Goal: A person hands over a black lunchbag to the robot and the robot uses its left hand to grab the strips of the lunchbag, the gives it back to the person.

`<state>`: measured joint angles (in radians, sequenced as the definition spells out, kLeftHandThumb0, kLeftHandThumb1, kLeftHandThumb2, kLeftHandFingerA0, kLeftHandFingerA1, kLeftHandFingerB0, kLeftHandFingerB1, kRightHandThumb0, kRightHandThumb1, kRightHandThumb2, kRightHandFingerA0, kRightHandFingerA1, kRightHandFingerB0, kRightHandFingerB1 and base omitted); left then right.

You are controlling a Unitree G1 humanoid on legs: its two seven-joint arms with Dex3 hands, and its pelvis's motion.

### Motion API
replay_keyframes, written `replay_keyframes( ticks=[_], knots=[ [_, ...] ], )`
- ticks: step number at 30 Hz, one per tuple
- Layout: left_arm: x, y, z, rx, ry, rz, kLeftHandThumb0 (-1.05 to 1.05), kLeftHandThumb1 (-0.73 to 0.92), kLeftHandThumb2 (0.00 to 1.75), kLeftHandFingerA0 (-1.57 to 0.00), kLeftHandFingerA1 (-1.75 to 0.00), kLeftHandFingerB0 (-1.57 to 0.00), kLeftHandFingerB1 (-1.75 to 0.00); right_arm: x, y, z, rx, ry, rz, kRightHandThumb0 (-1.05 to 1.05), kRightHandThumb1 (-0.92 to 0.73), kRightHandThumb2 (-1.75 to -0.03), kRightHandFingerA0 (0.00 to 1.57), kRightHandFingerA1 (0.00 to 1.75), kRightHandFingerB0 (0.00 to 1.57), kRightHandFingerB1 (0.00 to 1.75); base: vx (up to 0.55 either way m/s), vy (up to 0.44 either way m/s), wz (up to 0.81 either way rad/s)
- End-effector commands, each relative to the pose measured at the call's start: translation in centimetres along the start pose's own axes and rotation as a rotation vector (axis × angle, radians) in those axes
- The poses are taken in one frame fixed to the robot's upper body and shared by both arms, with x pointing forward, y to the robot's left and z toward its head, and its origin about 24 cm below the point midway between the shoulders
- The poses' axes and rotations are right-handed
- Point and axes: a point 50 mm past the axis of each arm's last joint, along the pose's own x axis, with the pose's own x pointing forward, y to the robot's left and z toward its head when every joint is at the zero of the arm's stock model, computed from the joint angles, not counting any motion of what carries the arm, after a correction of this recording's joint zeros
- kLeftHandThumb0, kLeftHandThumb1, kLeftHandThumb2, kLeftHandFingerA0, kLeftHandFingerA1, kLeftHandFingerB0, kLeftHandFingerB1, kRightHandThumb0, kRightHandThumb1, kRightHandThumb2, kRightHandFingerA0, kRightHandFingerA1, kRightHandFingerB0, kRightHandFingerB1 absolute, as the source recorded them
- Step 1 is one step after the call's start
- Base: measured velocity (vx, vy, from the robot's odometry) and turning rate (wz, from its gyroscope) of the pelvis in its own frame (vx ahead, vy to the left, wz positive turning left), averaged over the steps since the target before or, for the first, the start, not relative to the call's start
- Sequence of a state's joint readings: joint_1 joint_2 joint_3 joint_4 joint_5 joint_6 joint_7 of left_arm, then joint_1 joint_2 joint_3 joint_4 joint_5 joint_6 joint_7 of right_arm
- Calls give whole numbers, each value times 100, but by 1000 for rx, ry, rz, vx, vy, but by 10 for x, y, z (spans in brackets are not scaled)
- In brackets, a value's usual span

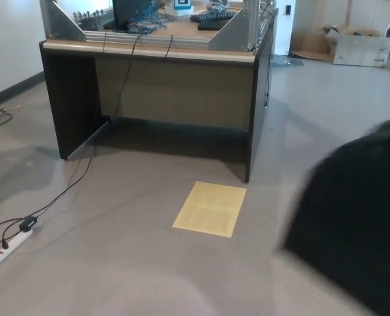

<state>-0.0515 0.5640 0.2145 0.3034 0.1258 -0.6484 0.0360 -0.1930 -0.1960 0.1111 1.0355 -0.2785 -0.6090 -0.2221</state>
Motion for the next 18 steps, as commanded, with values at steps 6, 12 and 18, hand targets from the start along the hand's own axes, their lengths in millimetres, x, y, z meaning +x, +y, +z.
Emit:
replay_keyframes(
  ticks=[6, 12, 18],
  knots=[
    [92, 68, 162, 134, -491, 25, -80, 50, 83, 0, 0, 0, -3, 5, -3, 5, 6, -21, -8, -53, -73, -62, 61, 46, 56, 45, 0, 0, 0],
    [110, 63, 212, 143, -593, 1, -84, 52, 86, 0, 0, 0, -1, 5, -3, 4, 6, -16, -12, -50, -60, -98, 58, 64, 46, 57, 0, 0, 0],
    [118, 52, 254, 111, -679, -31, -83, 51, 86, 0, 0, 0, -2, 5, -5, 5, -20, -27, -11, -52, -73, -62, 62, 47, 57, 45, 0, 0, 0]
  ],
)
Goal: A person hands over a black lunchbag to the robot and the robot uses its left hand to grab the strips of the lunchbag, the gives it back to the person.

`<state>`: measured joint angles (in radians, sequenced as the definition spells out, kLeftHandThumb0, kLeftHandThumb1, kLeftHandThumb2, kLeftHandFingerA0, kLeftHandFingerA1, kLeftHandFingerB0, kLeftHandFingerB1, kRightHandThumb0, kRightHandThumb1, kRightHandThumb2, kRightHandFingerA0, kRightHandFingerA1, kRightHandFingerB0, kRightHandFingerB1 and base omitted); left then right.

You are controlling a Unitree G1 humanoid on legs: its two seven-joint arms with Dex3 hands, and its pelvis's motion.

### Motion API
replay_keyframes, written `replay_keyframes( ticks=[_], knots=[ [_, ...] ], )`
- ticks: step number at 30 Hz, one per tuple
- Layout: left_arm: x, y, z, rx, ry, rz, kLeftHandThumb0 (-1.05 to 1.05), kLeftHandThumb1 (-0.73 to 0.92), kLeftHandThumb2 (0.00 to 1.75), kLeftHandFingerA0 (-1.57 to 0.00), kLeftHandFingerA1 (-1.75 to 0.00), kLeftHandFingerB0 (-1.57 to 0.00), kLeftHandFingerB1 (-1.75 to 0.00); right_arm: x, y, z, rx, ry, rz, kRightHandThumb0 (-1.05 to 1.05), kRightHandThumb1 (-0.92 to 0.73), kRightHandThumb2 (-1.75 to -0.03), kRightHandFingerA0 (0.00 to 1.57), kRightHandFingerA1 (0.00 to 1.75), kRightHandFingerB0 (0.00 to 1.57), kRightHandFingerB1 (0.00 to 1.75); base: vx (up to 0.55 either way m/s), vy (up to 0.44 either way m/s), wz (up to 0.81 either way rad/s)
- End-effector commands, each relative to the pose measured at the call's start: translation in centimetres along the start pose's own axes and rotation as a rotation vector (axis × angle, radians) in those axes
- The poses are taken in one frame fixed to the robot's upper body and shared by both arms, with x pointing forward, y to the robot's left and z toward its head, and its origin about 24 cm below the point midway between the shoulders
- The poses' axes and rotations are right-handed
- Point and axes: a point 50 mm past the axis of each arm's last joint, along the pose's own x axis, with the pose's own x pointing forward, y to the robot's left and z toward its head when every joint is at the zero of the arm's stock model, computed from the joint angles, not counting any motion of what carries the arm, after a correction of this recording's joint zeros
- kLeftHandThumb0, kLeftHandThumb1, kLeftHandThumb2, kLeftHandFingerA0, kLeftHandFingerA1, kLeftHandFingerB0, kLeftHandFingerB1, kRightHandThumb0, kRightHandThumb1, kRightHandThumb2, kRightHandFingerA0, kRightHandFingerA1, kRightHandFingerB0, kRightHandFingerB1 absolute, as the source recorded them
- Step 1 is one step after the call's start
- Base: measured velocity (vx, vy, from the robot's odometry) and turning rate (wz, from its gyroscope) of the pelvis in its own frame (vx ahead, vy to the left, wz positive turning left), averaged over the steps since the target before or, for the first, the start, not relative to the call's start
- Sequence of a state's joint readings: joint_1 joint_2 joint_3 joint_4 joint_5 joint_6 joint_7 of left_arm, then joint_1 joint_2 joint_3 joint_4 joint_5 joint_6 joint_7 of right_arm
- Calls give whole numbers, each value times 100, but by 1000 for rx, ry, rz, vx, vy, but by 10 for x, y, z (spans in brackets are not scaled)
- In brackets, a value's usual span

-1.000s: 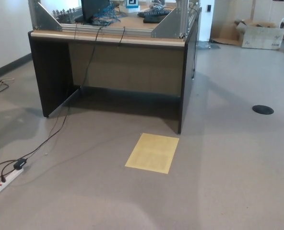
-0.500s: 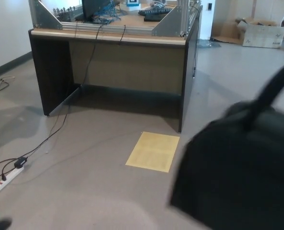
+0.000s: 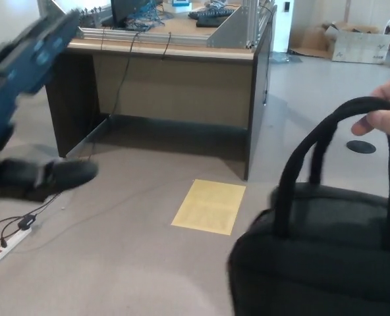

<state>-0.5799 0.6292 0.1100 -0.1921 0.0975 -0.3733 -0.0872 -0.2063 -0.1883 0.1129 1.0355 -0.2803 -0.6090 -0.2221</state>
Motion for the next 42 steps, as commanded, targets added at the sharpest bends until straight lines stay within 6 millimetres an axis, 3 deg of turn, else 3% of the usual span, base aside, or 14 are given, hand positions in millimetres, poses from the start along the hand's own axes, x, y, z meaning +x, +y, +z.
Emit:
replay_keyframes(
  ticks=[1, 4, 5, 9, 10, 11, 12, 13, 20, 25, 36, 38, 41, 42],
  knots=[
    [67, -1, 55, -26, -31, -147, -83, 52, 86, 0, 0, 0, -2, 1, -7, 0, -22, -21, -8, -51, -74, -62, 63, 48, 57, 45, 0, 0, 0],
    [76, -5, 67, -35, -59, -163, -81, 49, 86, 0, -2, 0, -3, 1, -8, 0, -29, -22, -9, -53, -73, -62, 63, 47, 57, 45, 0, 0, 0],
    [79, -11, 73, -66, -85, -180, -77, 48, 86, 0, -8, 0, -8, 1, -7, -1, -30, -13, -6, -51, -61, -99, 58, 63, 46, 57, 0, 0, 0],
    [87, -28, 83, -120, -103, -219, -80, 48, 86, 0, -5, 0, -6, 2, -6, 0, -28, -9, 1, -51, -61, -99, 57, 63, 47, 57, 0, 0, 0],
    [89, -34, 85, -126, -107, -231, -82, 49, 86, 0, -3, 0, -3, 2, -5, 0, -23, -5, 3, -52, -72, -62, 62, 46, 57, 45, 0, 0, 0],
    [90, -38, 87, -125, -107, -242, -83, 49, 86, 0, -2, 0, -2, 2, -4, 0, -21, -3, 5, -51, -60, -98, 57, 63, 46, 57, 0, 0, 0],
    [91, -42, 89, -128, -102, -255, -83, 49, 85, 0, 0, 0, -1, 1, -3, -1, -22, -3, 5, -54, -72, -62, 62, 47, 57, 45, 0, 0, 0],
    [93, -49, 91, -133, -95, -279, -84, 50, 86, 0, 0, 0, 0, 0, -2, -1, -23, -1, 9, -52, -60, -99, 57, 63, 46, 57, 0, 0, 0],
    [101, -95, 91, -177, -13, -364, -82, 48, 85, 0, 0, 0, 0, 1, -2, 0, -34, -9, 21, -50, -60, -98, 57, 63, 46, 57, 0, 0, 0],
    [108, -115, 90, -187, 29, -381, -83, 49, 85, 0, -1, 0, 0, 1, -2, 1, -36, -20, 19, -48, -59, -98, 60, 65, 46, 57, 0, 0, 0],
    [118, -133, 83, -138, 125, -397, -83, 50, 85, 0, -5, 0, 0, 3, -3, 4, -46, -40, 30, -49, -59, -98, 60, 65, 46, 57, 0, 0, 0],
    [119, -134, 83, -75, 124, -371, -72, 45, 83, 0, -16, 0, -10, 3, -4, 5, -47, -48, 28, -50, -59, -98, 59, 64, 45, 57, 0, 0, 0],
    [118, -135, 82, -2, 115, -351, -66, 43, 80, 0, -16, 0, -11, 3, -5, 5, -47, -47, 30, -50, -60, -97, 59, 64, 46, 57, 0, 0, 0],
    [118, -135, 81, 37, 107, -334, -54, 38, 76, 0, -24, 0, -17, 5, -5, 6, -48, -48, 28, -50, -59, -97, 59, 64, 46, 57, 0, 0, 0]
  ],
)
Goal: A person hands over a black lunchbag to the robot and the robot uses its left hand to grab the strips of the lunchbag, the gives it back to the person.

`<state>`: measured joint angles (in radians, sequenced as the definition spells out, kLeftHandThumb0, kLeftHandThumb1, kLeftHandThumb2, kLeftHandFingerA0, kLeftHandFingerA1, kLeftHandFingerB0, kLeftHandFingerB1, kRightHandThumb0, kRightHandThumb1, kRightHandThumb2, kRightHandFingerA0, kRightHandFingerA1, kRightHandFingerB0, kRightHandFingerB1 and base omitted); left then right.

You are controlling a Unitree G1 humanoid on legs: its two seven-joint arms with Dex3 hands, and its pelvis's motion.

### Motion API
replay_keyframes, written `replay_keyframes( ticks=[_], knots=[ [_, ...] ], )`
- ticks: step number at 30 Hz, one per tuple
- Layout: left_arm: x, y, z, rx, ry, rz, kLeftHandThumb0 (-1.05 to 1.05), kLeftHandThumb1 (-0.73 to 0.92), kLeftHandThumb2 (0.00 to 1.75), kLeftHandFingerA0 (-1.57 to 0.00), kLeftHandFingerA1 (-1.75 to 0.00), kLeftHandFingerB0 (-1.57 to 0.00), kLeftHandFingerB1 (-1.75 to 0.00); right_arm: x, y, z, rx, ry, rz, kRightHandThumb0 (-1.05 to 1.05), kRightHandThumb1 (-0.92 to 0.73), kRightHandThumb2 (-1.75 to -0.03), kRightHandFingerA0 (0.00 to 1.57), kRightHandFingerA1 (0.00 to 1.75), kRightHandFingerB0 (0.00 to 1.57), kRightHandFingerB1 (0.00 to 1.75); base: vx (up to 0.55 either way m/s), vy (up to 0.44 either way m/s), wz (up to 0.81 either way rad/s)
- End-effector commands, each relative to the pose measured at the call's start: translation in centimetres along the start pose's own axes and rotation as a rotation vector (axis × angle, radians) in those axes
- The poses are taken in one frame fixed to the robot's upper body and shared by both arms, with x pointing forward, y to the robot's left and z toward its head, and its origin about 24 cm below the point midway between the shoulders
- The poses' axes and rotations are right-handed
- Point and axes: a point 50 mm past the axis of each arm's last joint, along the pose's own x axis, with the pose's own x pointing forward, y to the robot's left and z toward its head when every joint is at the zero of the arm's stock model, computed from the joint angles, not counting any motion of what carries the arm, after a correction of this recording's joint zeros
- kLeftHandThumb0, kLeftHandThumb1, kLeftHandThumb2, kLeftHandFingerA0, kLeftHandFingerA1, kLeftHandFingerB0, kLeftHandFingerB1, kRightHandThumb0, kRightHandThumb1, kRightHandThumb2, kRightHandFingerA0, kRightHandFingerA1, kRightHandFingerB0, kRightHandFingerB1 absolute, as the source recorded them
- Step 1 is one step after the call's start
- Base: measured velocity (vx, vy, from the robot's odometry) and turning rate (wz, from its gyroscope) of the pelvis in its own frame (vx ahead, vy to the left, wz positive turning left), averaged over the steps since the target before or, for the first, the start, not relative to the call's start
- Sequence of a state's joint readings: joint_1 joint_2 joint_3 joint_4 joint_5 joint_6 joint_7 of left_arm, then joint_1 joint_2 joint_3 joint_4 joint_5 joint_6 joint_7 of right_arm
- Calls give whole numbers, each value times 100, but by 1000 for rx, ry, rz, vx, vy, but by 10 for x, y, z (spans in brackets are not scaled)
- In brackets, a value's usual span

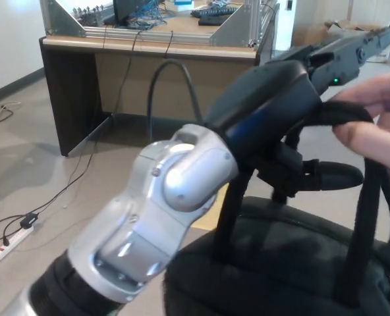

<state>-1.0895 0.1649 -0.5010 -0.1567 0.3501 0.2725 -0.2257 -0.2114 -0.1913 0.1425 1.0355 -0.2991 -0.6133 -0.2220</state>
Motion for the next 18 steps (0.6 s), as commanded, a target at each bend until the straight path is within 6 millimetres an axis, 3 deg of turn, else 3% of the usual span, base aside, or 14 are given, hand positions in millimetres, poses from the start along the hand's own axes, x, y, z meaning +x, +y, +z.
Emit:
replay_keyframes(
  ticks=[1, 2, 3, 5, 6, 7, 8, 9, 10, 11, 13, 14, 15, 18],
  knots=[
    [4, 3, -14, 257, 142, 84, -51, 35, 74, 0, -26, 0, -18, 5, -10, 4, -18, -30, -9, -48, -58, -98, 61, 65, 46, 57, 0, 0, 0],
    [4, 4, -15, 267, 141, 92, -51, 35, 74, 0, -26, 0, -18, 6, -10, 5, -12, -32, -11, -48, -58, -98, 61, 65, 46, 57, 0, 0, 0],
    [5, 5, -16, 283, 132, 129, -27, 41, 91, 0, -49, 0, -48, 8, -10, 6, -8, -31, -12, -50, -59, -98, 60, 65, 45, 57, 0, 0, 0],
    [5, 5, -17, 296, 123, 159, -27, 41, 91, 0, -49, 0, -48, 9, -10, 7, -6, -31, -11, -50, -59, -98, 60, 65, 45, 57, 0, 0, 0],
    [5, 5, -17, 315, 114, 199, -46, 43, 68, -31, -46, -21, -38, 9, -10, 7, -8, -31, -11, -49, -59, -98, 61, 65, 45, 57, 0, 0, 0],
    [6, 5, -17, 331, 97, 252, -36, 62, 59, -53, -131, -46, -107, 9, -9, 7, -10, -31, -10, -49, -59, -98, 61, 65, 46, 57, 0, 0, 0],
    [7, 5, -17, 341, 81, 297, -36, 62, 59, -53, -131, -46, -107, 8, -9, 7, -11, -32, -9, -49, -59, -98, 61, 65, 46, 57, 0, 0, 0],
    [8, 5, -16, 339, -10, 442, -38, 51, 64, -81, -149, -75, -130, 8, -8, 7, -2, -26, -7, -48, -59, -98, 60, 65, 46, 57, 0, 0, 0],
    [8, 4, -16, 324, -33, 468, -26, 58, 58, -83, -167, -80, -116, 8, -8, 6, -3, -26, -6, -48, -59, -97, 59, 65, 46, 58, 0, 0, 0],
    [8, 3, -16, 285, -58, 501, -36, 50, 66, -97, -156, -89, -89, 8, -8, 6, -9, -25, -3, -50, -60, -97, 58, 64, 47, 57, 0, 0, 0],
    [7, 2, -17, 251, -74, 531, -27, 61, 58, -86, -166, -87, -76, 8, -8, 6, -16, -24, 1, -51, -60, -97, 57, 63, 47, 57, 0, 0, 0],
    [7, 0, -17, 230, -82, 563, -37, 46, 81, -115, -143, -81, -124, 9, -9, 6, -19, -26, 1, -50, -73, -61, 61, 47, 58, 46, 0, 0, 0],
    [7, 0, -17, 211, -96, 581, -26, 63, 57, -81, -175, -56, -169, 9, -9, 7, -22, -28, 2, -52, -61, -97, 57, 63, 47, 57, 0, 0, 0],
    [5, -1, -18, 182, -113, 618, -20, 64, 56, -78, -175, -57, -168, 10, -9, 7, -15, -21, 3, -51, -60, -97, 59, 64, 47, 57, 0, 0, 0]
  ],
)
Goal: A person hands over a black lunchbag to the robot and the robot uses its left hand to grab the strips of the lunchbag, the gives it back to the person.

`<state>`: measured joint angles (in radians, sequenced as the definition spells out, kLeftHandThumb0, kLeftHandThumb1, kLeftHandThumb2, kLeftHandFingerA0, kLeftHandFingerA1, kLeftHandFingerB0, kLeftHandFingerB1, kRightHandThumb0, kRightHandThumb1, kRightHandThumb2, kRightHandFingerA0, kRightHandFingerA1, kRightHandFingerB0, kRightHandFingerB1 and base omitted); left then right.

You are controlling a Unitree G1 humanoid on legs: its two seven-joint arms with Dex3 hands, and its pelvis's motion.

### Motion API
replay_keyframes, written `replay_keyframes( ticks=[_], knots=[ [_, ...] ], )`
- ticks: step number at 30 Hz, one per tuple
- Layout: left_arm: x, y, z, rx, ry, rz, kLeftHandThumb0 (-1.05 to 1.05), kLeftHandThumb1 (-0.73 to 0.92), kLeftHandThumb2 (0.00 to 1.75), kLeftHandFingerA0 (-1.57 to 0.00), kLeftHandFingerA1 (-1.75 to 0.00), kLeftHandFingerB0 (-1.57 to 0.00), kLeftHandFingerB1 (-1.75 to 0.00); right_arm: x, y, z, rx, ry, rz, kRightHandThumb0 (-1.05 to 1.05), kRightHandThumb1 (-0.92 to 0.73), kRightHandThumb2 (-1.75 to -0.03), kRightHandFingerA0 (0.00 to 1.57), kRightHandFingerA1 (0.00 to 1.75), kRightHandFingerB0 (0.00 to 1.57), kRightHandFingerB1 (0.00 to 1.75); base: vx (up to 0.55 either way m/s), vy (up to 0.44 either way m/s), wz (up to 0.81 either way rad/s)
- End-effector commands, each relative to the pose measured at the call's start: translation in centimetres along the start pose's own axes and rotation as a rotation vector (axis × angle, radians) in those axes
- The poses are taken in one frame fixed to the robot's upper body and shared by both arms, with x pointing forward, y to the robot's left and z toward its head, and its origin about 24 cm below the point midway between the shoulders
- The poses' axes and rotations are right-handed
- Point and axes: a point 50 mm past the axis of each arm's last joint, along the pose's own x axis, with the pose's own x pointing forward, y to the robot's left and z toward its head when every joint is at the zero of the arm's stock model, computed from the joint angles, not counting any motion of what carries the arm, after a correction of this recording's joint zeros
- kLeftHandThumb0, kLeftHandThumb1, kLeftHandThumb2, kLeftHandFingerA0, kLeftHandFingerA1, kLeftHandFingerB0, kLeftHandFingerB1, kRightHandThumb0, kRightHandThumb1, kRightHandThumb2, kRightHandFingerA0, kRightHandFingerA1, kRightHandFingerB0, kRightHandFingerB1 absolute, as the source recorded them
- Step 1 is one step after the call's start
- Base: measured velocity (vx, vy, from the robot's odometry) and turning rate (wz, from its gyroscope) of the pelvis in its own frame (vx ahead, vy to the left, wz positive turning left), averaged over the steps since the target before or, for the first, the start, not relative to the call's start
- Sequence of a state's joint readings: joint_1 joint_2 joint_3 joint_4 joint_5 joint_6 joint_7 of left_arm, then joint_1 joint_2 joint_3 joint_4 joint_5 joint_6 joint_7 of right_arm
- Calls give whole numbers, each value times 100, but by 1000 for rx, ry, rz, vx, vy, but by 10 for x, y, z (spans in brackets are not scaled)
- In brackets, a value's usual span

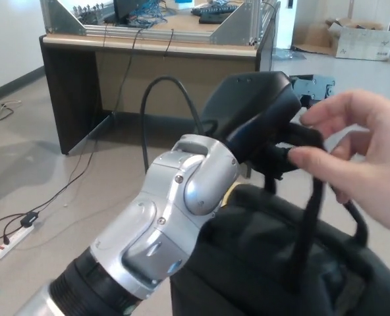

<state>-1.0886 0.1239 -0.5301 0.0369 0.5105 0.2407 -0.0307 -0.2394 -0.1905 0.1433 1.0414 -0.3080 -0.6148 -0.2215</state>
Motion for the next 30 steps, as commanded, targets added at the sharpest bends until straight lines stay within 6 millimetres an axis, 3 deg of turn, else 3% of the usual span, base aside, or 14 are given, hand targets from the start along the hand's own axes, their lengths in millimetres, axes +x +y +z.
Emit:
replay_keyframes(
  ticks=[1, 6, 19, 20, 25, 28, 29, 30],
  knots=[
    [-3, 14, 9, -3, -218, 518, -18, 65, 55, -76, -175, -52, -175, 3, -7, 0, -4, 2, 3, -50, -60, -97, 60, 64, 48, 58, 0, 0, 0],
    [-6, 16, 6, -35, -233, 577, -24, 63, 54, -77, -175, -54, -175, 2, -8, -1, 8, 8, 4, -49, -59, -98, 64, 66, 49, 58, 0, 0, 0],
    [-20, 36, -15, -9, -199, 684, -9, 59, 54, -82, -175, -59, -173, 2, -8, -2, 14, 11, 4, -47, -58, -99, 65, 68, 50, 59, 0, 0, 0],
    [-22, 38, -18, 1, -203, 698, -8, 57, 54, -83, -175, -60, -172, 1, -8, -2, 20, 11, 4, -52, -70, -62, 70, 52, 61, 47, 0, 0, 0],
    [-41, 50, -36, 68, -165, 735, -15, 61, 55, -82, -175, -57, -174, 1, -7, -3, 40, 12, -3, -54, -70, -61, 70, 53, 61, 48, 0, 0, 0],
    [-53, 56, -44, 113, -165, 762, -12, 61, 55, -81, -175, -57, -175, 2, -6, -2, 32, 9, -6, -54, -72, -61, 71, 54, 64, 49, 0, 0, 0],
    [-64, 60, -50, 143, -168, 765, -10, 61, 54, -79, -175, -56, -175, 2, -6, -2, 35, 9, -1, -49, -57, -99, 66, 69, 50, 60, 0, 0, 0],
    [-71, 62, -54, 157, -168, 764, -10, 61, 54, -80, -175, -56, -175, 2, -6, -2, 36, 9, 3, -49, -58, -99, 66, 69, 50, 60, 0, 0, 0]
  ],
)
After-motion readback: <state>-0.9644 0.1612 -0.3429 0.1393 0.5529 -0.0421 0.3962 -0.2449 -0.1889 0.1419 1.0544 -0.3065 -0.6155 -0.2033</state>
